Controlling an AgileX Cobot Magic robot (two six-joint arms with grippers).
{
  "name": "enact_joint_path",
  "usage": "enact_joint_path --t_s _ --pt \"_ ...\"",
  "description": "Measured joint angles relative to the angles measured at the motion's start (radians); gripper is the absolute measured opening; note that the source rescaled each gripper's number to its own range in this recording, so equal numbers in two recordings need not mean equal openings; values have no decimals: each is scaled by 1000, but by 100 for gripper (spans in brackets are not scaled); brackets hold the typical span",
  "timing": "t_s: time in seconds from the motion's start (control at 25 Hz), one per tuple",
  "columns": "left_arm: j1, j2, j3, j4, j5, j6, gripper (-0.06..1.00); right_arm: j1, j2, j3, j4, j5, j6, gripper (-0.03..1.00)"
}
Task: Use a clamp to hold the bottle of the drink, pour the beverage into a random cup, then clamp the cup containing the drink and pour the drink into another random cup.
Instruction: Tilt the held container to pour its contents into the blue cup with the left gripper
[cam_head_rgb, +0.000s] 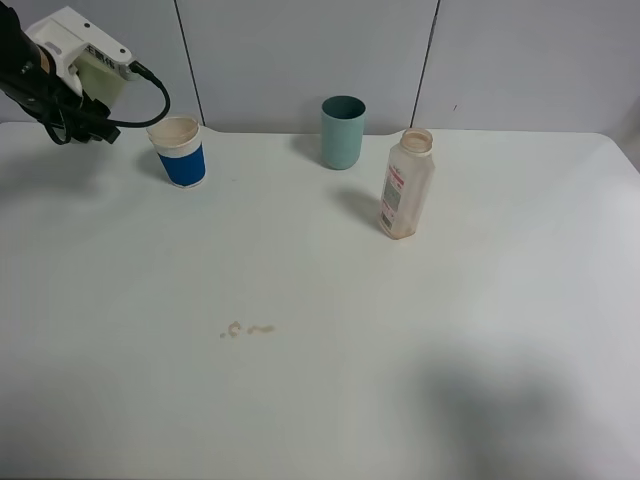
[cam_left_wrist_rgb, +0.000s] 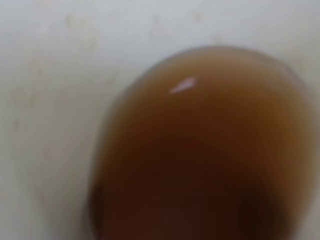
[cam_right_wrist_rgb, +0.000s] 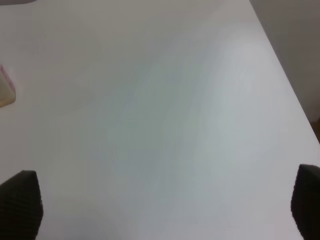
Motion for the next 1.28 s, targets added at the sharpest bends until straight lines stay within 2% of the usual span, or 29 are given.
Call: enact_joint_path --t_s 0.16,0.4,0.68,1.28 --pt "-6 6 -14 0 7 44 1 0 0 0 0 0 0 100" --pt "-6 9 -22 1 11 57 1 0 0 0 0 0 0 100" --pt "-6 35 -89 7 81 86 1 0 0 0 0 0 0 100" --pt "-40 52 -93 35 106 98 1 0 0 0 0 0 0 100"
